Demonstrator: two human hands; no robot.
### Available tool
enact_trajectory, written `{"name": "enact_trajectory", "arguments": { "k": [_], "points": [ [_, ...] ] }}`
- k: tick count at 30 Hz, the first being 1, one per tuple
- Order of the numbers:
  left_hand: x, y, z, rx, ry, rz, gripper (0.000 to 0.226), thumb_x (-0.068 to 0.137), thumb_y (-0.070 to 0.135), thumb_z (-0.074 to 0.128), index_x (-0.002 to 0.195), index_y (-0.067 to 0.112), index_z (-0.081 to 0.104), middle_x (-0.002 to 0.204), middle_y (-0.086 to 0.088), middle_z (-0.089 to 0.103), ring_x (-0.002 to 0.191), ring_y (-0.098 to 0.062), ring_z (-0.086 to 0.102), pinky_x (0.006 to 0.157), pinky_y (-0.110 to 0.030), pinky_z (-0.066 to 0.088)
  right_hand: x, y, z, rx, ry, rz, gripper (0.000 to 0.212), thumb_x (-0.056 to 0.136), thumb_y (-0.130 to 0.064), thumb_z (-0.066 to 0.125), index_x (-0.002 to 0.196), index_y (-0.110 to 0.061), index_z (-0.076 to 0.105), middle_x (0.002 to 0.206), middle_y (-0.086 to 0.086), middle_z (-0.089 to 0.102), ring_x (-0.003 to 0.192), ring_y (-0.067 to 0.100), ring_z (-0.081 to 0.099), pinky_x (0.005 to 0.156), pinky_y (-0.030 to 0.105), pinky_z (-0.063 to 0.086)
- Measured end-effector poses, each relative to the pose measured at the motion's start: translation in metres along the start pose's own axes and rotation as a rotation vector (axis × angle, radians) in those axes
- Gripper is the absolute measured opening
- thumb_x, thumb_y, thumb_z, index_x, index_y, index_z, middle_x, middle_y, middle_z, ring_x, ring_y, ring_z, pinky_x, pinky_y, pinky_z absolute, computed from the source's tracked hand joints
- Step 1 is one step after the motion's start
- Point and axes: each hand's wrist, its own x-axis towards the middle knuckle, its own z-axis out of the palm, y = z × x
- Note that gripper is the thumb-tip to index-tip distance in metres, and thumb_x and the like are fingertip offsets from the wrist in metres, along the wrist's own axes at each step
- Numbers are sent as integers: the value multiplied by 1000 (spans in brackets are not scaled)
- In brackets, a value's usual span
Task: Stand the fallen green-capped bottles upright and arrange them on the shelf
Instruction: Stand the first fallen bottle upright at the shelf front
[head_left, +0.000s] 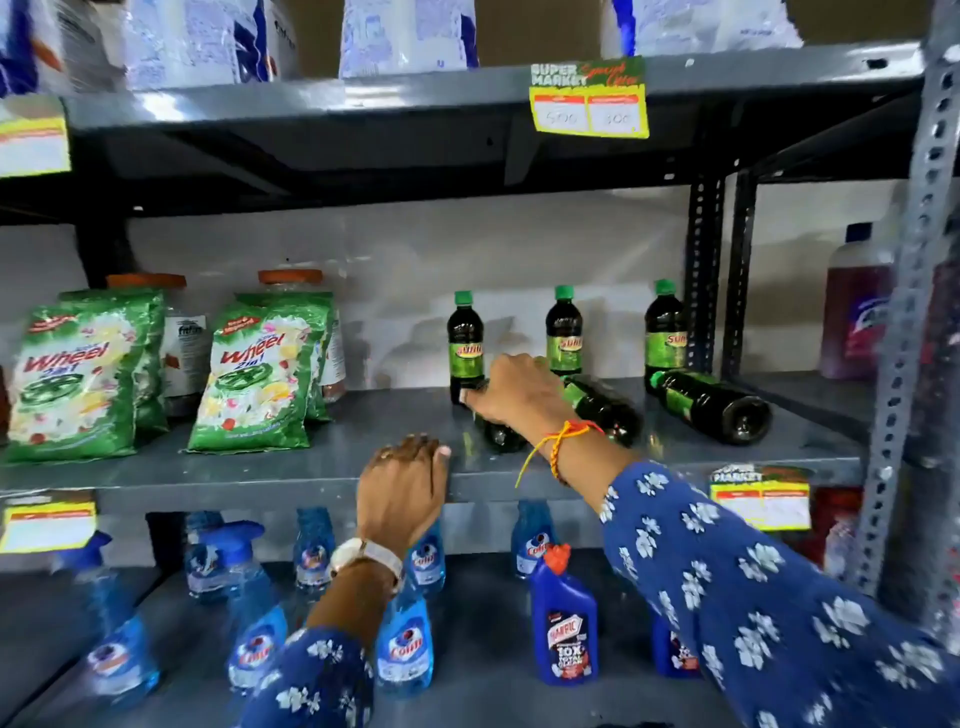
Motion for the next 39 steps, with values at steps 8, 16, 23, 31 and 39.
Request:
{"name": "enact_trajectory", "arguments": {
  "k": [8,16,23,31,39],
  "points": [
    [-2,-5,17,36,148,-56,36,84,23,39,59,17,65,57,-1,64,44,-25,56,46,-25,36,24,-9,55,-466,-252,111,46,81,-40,61,117,-12,57,120,8,61,113,32,53,78,35,37],
    [-4,-1,18,14,172,-68,34,83,23,40,60,18,65,62,-1,66,51,-23,59,53,-27,37,21,9,53,206,111,150,63,70,-48,67,114,-8,46,113,19,64,109,38,55,86,40,45],
    [-3,0,16,-16,126,-80,35,84,23,38,63,17,66,64,-1,68,55,-23,62,54,-29,40,12,24,64,572,89,-2,70,76,-39,69,124,-8,29,121,9,55,114,30,51,86,31,39],
    [-4,1,16,-21,112,-90,37,85,23,37,64,16,67,66,-1,69,55,-22,62,56,-29,40,17,26,70,650,5,60,74,66,-50,74,114,-19,26,122,6,51,112,25,51,86,30,40],
    [-5,2,17,-22,131,-100,38,85,23,37,67,14,70,69,-2,70,57,-22,63,58,-29,42,22,26,69,629,38,64,66,64,-26,78,108,-14,31,109,4,44,97,22,49,76,27,36]
  ]
}}
